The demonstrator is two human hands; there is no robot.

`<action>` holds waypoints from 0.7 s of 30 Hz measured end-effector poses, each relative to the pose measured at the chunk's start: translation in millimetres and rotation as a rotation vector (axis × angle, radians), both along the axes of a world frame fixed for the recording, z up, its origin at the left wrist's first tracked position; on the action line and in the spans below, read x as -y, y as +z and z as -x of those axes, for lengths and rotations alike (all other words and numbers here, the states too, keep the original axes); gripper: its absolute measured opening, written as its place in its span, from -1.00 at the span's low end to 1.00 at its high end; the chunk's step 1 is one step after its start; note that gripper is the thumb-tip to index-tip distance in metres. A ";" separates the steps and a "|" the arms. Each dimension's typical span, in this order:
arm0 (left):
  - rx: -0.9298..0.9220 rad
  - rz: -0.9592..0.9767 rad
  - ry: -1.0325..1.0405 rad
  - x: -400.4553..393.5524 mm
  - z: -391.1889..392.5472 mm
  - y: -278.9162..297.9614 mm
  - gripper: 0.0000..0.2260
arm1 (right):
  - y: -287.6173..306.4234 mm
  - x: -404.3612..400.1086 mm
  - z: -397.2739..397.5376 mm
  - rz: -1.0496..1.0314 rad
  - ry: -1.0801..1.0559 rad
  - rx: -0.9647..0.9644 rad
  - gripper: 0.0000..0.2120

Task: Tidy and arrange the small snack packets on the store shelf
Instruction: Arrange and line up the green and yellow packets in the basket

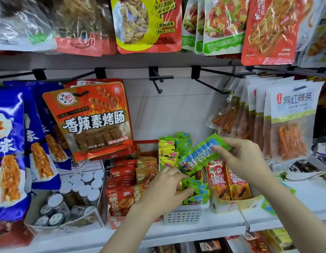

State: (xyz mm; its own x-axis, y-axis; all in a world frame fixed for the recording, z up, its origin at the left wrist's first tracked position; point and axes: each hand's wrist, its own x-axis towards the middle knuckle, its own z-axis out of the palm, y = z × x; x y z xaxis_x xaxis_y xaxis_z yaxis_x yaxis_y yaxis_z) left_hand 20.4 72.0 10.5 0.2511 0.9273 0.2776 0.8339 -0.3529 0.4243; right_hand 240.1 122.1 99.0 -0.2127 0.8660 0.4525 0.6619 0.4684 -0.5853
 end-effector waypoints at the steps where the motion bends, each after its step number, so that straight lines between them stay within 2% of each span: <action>1: -0.016 -0.001 -0.008 -0.3 0.9 -0.2 -0.48 | -1.4 -3.5 -0.7 0.016 -0.005 0.066 -0.85; 3: -0.042 -0.006 -0.009 -0.7 1.6 -1.3 -0.44 | -6.9 -11.7 5.4 0.031 0.013 0.210 -0.79; 7: -0.043 -0.025 0.001 -2.0 -0.2 -4.7 -0.40 | -25.6 -21.7 41.3 0.069 0.112 0.312 -0.68; 9: -0.044 -0.028 0.009 -3.1 0.1 -5.3 -0.42 | -38.7 -24.9 57.5 0.109 0.088 0.410 -0.67; 12: -0.033 -0.039 0.013 -3.1 2.8 -7.4 -0.44 | -51.7 -25.1 63.7 0.063 0.032 0.583 -0.69; 16: 0.014 -0.042 0.032 -3.2 6.4 -13.8 -0.46 | -56.6 -27.8 53.0 0.064 0.012 0.593 -0.80; 21: -0.046 -0.038 0.002 -5.4 5.5 -15.9 -0.46 | -60.9 -31.1 52.2 0.249 0.093 0.545 -0.86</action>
State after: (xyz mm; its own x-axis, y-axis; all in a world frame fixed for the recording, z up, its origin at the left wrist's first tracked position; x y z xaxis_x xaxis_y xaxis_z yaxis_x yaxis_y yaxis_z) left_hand 14.9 77.4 -5.4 0.2625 0.9170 0.3005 0.8532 -0.3660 0.3715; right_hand 188.0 153.2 38.1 -0.4364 0.8987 0.0431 0.8603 0.4308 -0.2724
